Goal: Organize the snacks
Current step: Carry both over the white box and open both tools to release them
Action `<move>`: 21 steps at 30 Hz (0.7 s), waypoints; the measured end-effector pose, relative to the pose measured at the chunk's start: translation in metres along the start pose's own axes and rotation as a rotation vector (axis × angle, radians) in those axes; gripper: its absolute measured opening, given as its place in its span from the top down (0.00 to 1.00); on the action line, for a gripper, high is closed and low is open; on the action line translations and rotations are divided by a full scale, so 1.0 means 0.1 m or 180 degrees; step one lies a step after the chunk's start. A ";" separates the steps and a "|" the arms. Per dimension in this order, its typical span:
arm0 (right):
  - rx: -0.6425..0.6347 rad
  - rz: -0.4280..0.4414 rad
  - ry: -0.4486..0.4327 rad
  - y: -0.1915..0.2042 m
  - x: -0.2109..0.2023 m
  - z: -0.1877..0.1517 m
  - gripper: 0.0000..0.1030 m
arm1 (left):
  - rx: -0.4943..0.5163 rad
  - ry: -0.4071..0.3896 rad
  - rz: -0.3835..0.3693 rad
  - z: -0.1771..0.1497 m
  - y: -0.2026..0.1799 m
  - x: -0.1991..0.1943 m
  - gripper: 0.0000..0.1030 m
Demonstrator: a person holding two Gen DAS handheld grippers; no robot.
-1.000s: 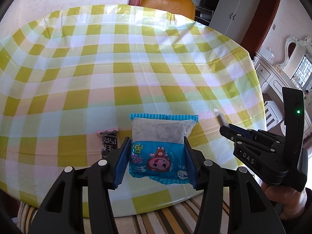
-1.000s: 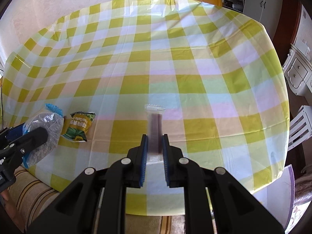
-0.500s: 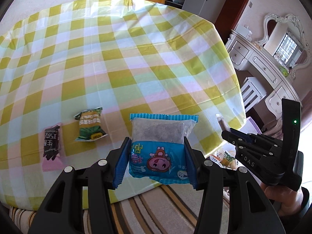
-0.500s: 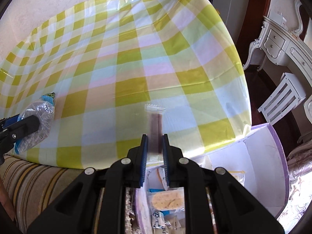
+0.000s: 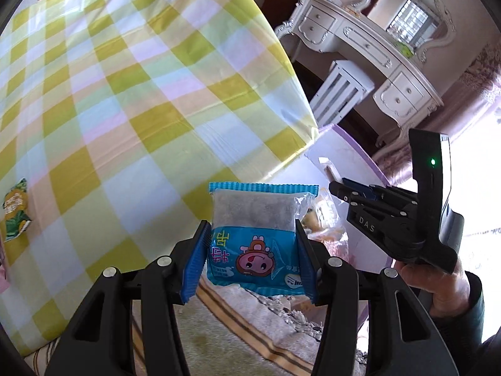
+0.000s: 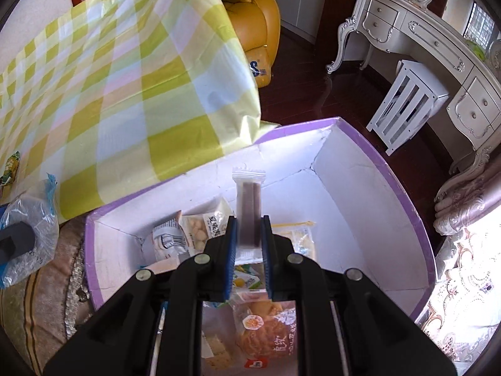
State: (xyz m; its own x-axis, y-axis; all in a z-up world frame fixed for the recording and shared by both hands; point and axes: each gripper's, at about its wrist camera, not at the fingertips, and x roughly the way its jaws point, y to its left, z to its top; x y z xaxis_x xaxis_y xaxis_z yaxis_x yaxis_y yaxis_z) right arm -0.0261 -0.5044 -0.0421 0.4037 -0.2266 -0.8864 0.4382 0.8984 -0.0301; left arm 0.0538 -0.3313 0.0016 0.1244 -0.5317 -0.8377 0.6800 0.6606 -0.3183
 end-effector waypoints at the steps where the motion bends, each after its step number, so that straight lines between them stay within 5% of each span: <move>1: 0.0022 -0.0025 0.0030 -0.05 0.03 -0.03 0.85 | 0.0049 0.0082 -0.0057 -0.01 -0.08 0.07 0.52; 7: 0.0122 -0.0135 0.0225 -0.23 0.23 -0.20 0.85 | 0.0469 0.0618 -0.0194 -0.08 -0.48 0.45 0.52; 16: 0.0166 -0.0155 0.0287 -0.25 0.29 -0.25 0.82 | 0.0605 0.0835 -0.0198 -0.12 -0.59 0.65 0.45; 21: 0.0155 -0.0196 0.0234 -0.21 0.24 -0.23 0.51 | 0.0556 0.0754 -0.0243 -0.13 -0.54 0.60 0.40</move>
State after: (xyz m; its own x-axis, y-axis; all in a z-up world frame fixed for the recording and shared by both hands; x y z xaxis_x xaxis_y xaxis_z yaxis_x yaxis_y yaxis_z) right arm -0.0442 -0.5203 -0.0728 0.3155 -0.2510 -0.9151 0.4995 0.8639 -0.0647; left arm 0.0155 -0.3920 -0.0369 -0.0900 -0.4243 -0.9010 0.7974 0.5113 -0.3204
